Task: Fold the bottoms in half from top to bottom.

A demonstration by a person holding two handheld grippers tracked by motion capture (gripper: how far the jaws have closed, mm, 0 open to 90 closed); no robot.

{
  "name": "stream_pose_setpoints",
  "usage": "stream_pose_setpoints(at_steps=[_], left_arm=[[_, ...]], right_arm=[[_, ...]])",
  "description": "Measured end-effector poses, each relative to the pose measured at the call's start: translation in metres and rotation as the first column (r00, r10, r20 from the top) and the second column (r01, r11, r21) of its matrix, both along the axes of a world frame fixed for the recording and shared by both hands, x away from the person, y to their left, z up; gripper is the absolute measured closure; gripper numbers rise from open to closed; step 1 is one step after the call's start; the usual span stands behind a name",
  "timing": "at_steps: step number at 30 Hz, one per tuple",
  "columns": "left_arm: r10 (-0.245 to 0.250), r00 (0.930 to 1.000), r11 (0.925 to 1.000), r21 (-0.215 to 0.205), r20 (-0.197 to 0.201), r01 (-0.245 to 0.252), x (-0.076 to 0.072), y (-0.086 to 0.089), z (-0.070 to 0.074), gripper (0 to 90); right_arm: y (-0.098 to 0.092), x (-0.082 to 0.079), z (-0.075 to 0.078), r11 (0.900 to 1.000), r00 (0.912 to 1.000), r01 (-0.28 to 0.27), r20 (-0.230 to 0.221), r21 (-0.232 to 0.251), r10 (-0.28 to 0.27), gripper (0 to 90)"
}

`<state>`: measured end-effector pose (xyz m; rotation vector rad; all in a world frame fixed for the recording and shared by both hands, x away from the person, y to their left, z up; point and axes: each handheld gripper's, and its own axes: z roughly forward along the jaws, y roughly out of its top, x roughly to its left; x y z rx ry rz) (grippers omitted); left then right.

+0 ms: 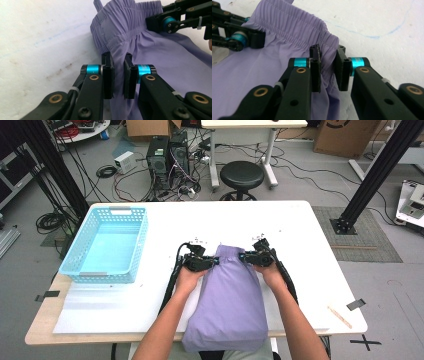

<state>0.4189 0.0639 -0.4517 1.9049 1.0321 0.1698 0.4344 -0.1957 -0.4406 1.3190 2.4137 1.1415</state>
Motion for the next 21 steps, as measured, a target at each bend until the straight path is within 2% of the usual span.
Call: stream_pose_setpoints(at_steps=[3, 4, 5, 6, 7, 8, 10, 12, 14, 16, 19, 20, 21], left_arm=[[0.014, 0.9989, 0.9995, -0.029, 0.045, -0.013, 0.002, 0.002, 0.007, 82.0], [0.013, 0.9972, 0.9994, -0.032, 0.074, -0.011, 0.004, 0.002, 0.011, 82.0], [0.021, 0.9927, 0.9990, -0.042, 0.119, -0.016, 0.005, 0.002, 0.015, 82.0], [0.024, 0.9840, 0.9985, -0.052, 0.177, -0.015, 0.007, 0.002, 0.018, 82.0], [0.031, 0.9725, 0.9975, -0.068, 0.231, -0.016, 0.008, 0.004, 0.021, 82.0], [0.027, 0.9649, 0.9968, -0.080, 0.261, -0.007, 0.011, 0.006, 0.023, 81.9], [0.031, 0.9614, 0.9950, -0.100, 0.273, -0.004, 0.015, 0.009, 0.030, 81.6], [0.020, 0.9597, 0.9968, -0.081, 0.280, 0.003, 0.013, 0.010, 0.035, 81.0], [-0.002, 0.9609, 0.9985, -0.053, 0.277, 0.017, 0.010, 0.012, 0.035, 79.9], [-0.025, 0.9583, 0.9990, -0.028, 0.285, 0.034, 0.005, 0.014, 0.032, 79.3], [-0.047, 0.9549, 0.9978, -0.032, 0.293, 0.059, -0.005, 0.015, 0.027, 79.5], [-0.047, 0.9549, 0.9978, -0.032, 0.293, 0.059, -0.005, 0.015, 0.027, 79.7], [-0.069, 0.9512, 0.9961, -0.032, 0.301, 0.083, -0.013, 0.016, 0.023, 79.7]], right_arm=[[-0.001, 0.004, 0.005, 0.999, 0.9992, 0.015, 0.038, 0.036, -0.017, 79.7], [0.000, 0.005, 0.009, 1.000, 0.9977, 0.015, 0.066, 0.025, -0.017, 79.7], [0.002, 0.007, 0.014, 1.000, 0.9953, 0.016, 0.096, 0.010, -0.017, 79.7], [0.003, 0.009, 0.020, 1.000, 0.9906, 0.020, 0.135, 0.007, -0.020, 79.6], [0.003, 0.010, 0.027, 1.000, 0.9841, 0.026, 0.175, 0.011, -0.027, 79.6], [0.003, 0.012, 0.034, 1.000, 0.9747, 0.024, 0.222, 0.020, -0.028, 79.5], [0.005, 0.014, 0.047, 0.999, 0.9634, 0.027, 0.266, 0.035, -0.035, 79.5], [0.006, 0.013, 0.052, 0.999, 0.9536, 0.014, 0.300, 0.030, -0.022, 79.4], [0.006, 0.008, 0.052, 1.000, 0.9533, -0.005, 0.302, 0.021, -0.001, 79.3], [0.004, 0.000, 0.049, 0.999, 0.9532, -0.022, 0.302, 0.042, 0.008, 79.1], [0.000, -0.013, 0.043, 0.997, 0.9513, -0.042, 0.308, 0.062, 0.021, 79.0], [0.000, -0.013, 0.043, 0.997, 0.9513, -0.042, 0.308, 0.062, 0.021, 79.0], [-0.002, -0.021, 0.040, 0.996, 0.9529, -0.058, 0.301, 0.067, 0.035, 79.0]])
